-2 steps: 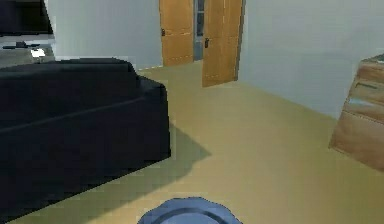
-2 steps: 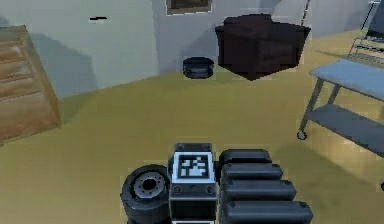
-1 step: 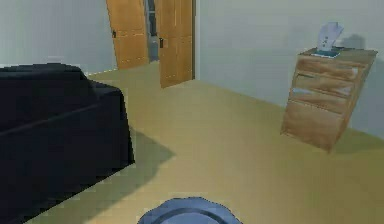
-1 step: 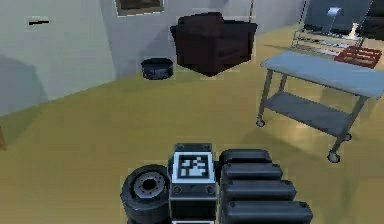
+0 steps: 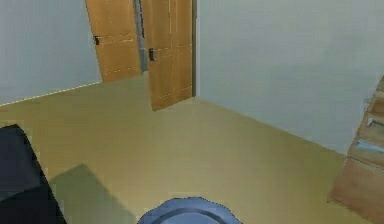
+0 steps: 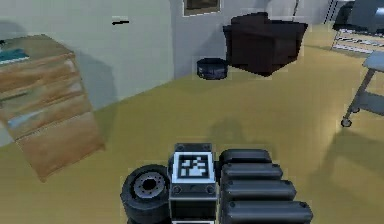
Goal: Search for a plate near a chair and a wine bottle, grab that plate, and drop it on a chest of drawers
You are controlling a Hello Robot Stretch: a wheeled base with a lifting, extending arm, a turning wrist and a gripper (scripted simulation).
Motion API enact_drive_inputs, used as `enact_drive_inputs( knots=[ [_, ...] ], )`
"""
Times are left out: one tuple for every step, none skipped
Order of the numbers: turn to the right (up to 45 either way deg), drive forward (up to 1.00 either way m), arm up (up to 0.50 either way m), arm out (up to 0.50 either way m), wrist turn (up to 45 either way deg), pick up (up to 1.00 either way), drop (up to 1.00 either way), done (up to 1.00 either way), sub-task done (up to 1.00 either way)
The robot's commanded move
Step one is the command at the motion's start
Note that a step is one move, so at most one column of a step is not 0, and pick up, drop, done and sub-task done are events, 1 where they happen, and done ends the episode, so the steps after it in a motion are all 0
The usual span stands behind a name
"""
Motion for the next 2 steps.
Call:
enact_drive_inputs(
  knots=[
    [6.0, 0.00, 0.00, 0.00, 0.0, 0.00, 0.00, 0.00, 0.00],
    [0.0, 0.40, 0.00, 0.00, 0.0, 0.00, 0.00, 0.00, 0.00]
  ],
)
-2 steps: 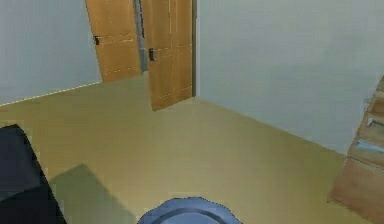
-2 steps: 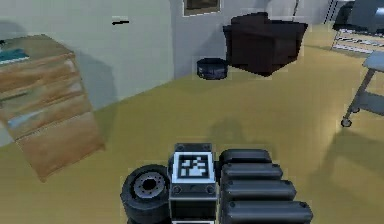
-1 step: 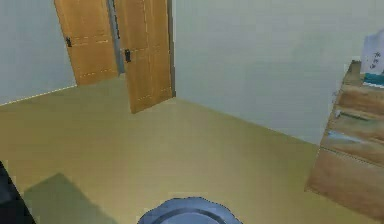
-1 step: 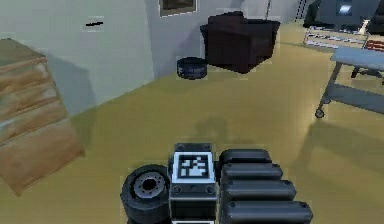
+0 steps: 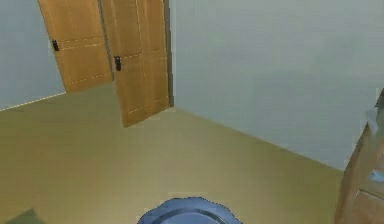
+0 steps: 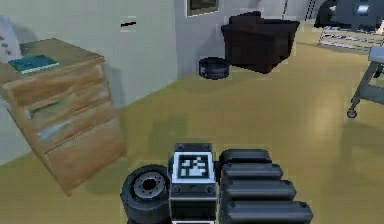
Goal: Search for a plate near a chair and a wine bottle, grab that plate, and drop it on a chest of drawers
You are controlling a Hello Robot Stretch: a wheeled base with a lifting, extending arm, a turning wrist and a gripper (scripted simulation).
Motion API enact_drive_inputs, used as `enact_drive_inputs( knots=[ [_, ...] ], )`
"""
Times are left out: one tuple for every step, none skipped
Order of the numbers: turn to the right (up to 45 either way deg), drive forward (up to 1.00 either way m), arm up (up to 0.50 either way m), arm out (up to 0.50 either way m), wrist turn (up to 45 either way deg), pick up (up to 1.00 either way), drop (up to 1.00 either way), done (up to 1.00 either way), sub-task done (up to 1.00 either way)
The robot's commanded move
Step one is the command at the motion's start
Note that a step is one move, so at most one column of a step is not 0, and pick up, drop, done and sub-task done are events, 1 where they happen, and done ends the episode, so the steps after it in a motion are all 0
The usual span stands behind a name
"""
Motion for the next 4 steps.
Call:
enact_drive_inputs(
  knots=[
    [-3.0, 0.00, 0.00, 0.00, 0.0, 0.00, 0.00, 0.00, 0.00],
    [0.0, 0.45, 0.00, 0.00, 0.0, 0.00, 0.00, 0.00, 0.00],
    [-27.0, 0.00, 0.00, 0.00, 0.0, 0.00, 0.00, 0.00, 0.00],
    [0.0, 1.00, 0.00, 0.00, 0.0, 0.00, 0.00, 0.00, 0.00]
  ],
)
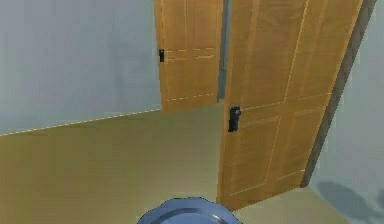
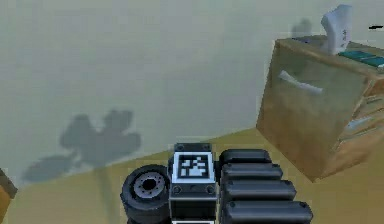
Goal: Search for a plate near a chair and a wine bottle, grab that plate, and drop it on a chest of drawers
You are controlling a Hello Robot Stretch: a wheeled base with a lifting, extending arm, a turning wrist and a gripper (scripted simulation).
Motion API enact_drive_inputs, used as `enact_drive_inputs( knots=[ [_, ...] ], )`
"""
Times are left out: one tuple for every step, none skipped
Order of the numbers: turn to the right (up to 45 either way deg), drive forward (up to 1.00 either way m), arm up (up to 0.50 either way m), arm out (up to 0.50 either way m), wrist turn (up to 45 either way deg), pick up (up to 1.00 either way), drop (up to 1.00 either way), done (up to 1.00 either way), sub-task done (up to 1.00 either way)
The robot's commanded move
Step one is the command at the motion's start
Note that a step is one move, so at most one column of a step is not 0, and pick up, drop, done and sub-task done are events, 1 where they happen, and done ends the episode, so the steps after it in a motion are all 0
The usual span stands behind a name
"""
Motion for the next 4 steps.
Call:
enact_drive_inputs(
  knots=[
    [-6.0, 0.00, 0.00, 0.00, 0.0, 0.00, 0.00, 0.00, 0.00],
    [0.0, 0.50, 0.00, 0.00, 0.0, 0.00, 0.00, 0.00, 0.00],
    [-3.0, 0.00, 0.00, 0.00, 0.0, 0.00, 0.00, 0.00, 0.00],
    [-36.0, 0.00, 0.00, 0.00, 0.0, 0.00, 0.00, 0.00, 0.00]
  ],
)
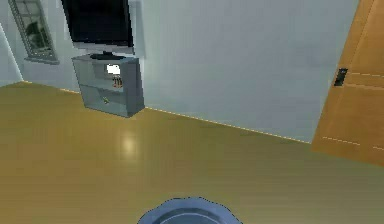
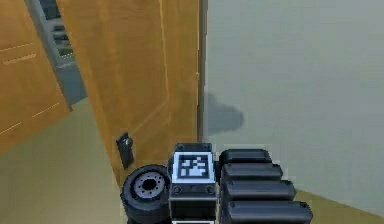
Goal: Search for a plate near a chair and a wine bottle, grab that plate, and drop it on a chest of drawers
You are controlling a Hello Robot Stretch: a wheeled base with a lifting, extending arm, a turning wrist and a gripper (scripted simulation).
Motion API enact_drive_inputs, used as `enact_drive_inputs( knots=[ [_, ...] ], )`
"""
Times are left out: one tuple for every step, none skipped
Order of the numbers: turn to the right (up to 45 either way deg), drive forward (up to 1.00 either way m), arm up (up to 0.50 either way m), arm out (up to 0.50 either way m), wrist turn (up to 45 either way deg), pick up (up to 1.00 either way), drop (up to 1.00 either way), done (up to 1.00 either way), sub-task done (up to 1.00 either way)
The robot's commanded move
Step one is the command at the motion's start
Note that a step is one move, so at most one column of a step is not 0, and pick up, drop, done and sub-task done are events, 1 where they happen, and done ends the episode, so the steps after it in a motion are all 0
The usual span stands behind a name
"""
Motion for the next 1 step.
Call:
enact_drive_inputs(
  knots=[
    [0.0, 0.30, 0.00, 0.00, 0.0, 0.00, 0.00, 0.00, 0.00]
  ],
)
